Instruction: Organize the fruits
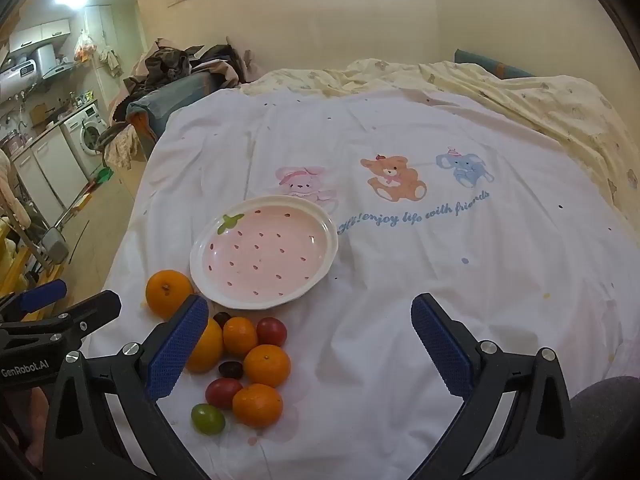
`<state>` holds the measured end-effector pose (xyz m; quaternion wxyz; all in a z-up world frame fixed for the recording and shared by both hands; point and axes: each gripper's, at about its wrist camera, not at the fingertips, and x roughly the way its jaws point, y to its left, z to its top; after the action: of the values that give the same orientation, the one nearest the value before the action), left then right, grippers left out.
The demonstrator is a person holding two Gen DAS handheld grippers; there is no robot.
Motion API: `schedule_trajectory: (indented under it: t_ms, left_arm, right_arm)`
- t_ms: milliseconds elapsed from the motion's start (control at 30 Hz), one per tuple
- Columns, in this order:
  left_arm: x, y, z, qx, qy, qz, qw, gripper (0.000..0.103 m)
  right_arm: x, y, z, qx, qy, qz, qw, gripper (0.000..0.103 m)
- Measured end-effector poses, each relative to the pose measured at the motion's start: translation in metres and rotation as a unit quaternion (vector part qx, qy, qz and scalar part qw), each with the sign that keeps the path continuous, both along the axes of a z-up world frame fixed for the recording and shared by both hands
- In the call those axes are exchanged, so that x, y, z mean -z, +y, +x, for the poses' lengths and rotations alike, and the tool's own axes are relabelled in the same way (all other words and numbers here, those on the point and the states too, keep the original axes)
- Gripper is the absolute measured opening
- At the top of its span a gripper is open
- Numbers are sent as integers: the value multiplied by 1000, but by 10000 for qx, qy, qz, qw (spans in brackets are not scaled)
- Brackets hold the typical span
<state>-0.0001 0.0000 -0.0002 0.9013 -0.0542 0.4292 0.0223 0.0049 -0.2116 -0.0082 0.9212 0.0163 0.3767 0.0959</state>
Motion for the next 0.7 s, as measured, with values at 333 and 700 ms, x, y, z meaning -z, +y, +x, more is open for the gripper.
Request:
schedule_trajectory:
  t_ms: [333, 700]
  left_arm:
    - [-1, 4, -2, 0, 7, 5, 10000, 103]
    - [0, 6, -2, -9, 22, -12, 10000, 102]
  right_arm:
    - [0, -1, -2, -1, -44, 28, 10000, 103]
    - [2, -2, 2, -2, -35, 51, 10000, 103]
